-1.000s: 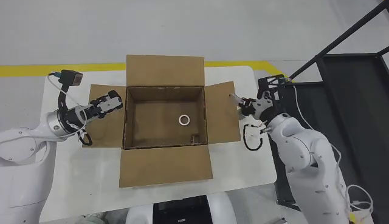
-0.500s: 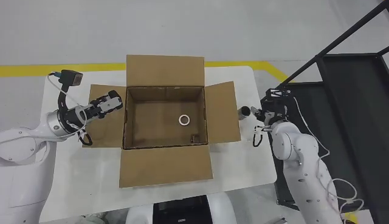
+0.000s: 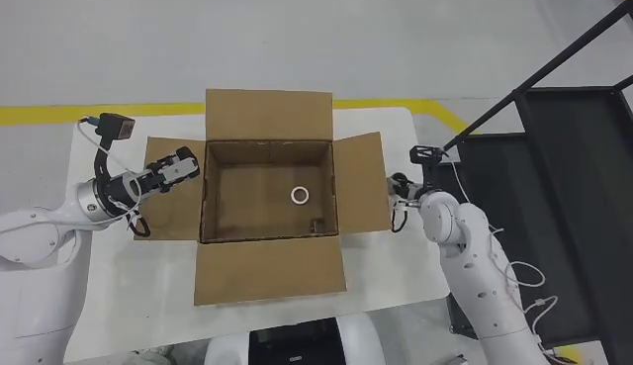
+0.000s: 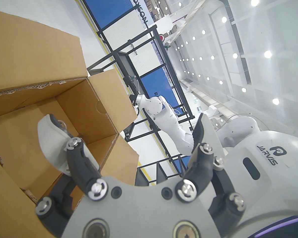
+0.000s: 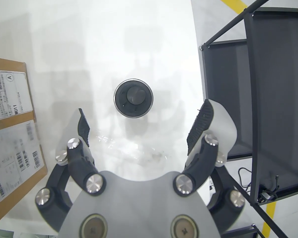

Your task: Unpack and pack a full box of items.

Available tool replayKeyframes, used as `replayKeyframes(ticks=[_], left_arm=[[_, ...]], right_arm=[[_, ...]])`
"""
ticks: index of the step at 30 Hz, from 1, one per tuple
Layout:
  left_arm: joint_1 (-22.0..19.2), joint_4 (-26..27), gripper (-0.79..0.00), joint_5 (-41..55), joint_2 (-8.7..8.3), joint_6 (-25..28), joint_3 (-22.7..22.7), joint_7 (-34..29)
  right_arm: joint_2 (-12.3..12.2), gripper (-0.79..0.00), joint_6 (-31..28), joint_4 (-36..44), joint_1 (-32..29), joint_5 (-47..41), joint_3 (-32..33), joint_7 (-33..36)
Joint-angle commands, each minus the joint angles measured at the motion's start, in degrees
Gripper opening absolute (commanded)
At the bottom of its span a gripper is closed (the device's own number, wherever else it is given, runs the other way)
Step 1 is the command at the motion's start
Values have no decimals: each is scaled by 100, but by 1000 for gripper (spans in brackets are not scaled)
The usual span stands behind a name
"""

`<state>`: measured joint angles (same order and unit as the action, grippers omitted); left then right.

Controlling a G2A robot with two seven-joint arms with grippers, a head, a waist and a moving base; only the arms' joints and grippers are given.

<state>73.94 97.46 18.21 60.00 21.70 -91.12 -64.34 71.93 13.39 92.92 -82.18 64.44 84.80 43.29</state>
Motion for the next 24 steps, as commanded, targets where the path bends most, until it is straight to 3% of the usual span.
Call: replayKeyframes(ticks=[1, 13, 14, 17, 18, 19, 20, 21, 22, 24], left_arm=[[0, 0, 0, 0, 0, 0, 0, 0], [0, 0, 0, 0, 0, 0, 0, 0], [0, 0, 0, 0, 0, 0, 0, 0], [0, 0, 0, 0, 0, 0, 0, 0], [0, 0, 0, 0, 0, 0, 0, 0], [0, 0, 0, 0, 0, 0, 0, 0], [0, 0, 0, 0, 0, 0, 0, 0], [0, 0, 0, 0, 0, 0, 0, 0], [0, 0, 0, 0, 0, 0, 0, 0], [0, 0, 0, 0, 0, 0, 0, 0]], right_arm=[[10, 0, 6, -174, 95, -36, -49, -28], [58, 0, -149, -938, 481, -333, -230, -257], [62, -28, -177, -976, 506, -393, -233, -275], [68, -394, -243, -1065, 579, -489, -245, -314], [70, -443, -251, -1098, 603, -522, -244, -327], [71, -570, -258, -1139, 629, -535, -249, -335], [74, -613, -268, -1173, 656, -569, -255, -345], [77, -727, -275, -1204, 679, -602, -259, -357], [79, -770, -281, -1235, 701, -613, -268, -369], [83, -785, -291, -1286, 740, -634, -293, -375]])
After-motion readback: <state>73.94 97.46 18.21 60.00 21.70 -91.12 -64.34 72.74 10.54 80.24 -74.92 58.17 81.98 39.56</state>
